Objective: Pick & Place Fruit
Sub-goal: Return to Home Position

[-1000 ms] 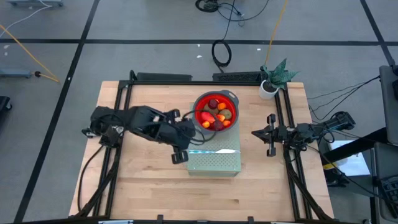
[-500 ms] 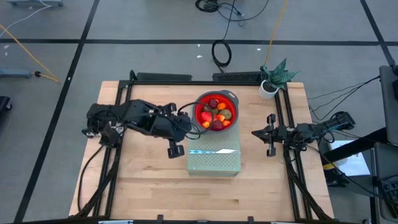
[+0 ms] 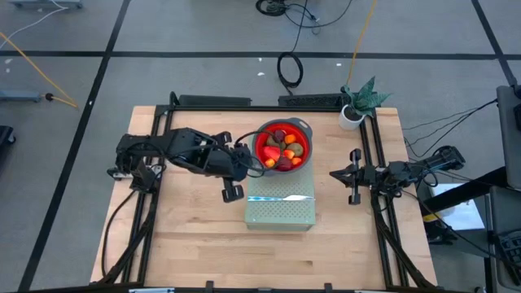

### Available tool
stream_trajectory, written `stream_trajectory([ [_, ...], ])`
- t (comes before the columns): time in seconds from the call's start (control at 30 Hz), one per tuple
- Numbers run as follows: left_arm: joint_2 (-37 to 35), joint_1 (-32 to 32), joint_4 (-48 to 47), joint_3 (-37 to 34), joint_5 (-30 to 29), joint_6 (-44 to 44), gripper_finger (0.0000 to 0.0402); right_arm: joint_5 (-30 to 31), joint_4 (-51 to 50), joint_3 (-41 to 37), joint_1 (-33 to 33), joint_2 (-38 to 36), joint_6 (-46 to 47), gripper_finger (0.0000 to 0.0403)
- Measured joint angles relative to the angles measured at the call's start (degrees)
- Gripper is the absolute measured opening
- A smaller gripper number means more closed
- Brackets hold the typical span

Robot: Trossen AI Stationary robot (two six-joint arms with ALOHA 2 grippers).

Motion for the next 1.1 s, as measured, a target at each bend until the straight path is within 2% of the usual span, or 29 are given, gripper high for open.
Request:
stream_trajectory([
  [0.13,-2.3,0.3,4.2,-4.7,-0.8,-0.5,0.0002,0.0,0.0,0.0,0.0,0.0,0.7,0.0000],
  [0.33,-9.7,1.0,15.5,-20.1,-0.1,-2.1,0.0001,0.0,-0.1,0.0,0.0,0.0,0.9,0.0000],
  [0.7,-33.6,1.1,39.8,-55.5,0.3,-4.9,0.0001,0.0,-0.4,0.0,0.0,0.0,0.8,0.0000],
  [0.97,-51.1,1.1,52.6,-75.0,0.3,-4.6,0.0002,0.1,-0.4,0.0,0.0,0.0,0.7,0.0000],
  [1.1,-60.6,1.1,60.7,-84.3,0.3,-0.5,0.0002,0.1,-0.4,0.0,0.0,0.0,0.7,0.0000],
])
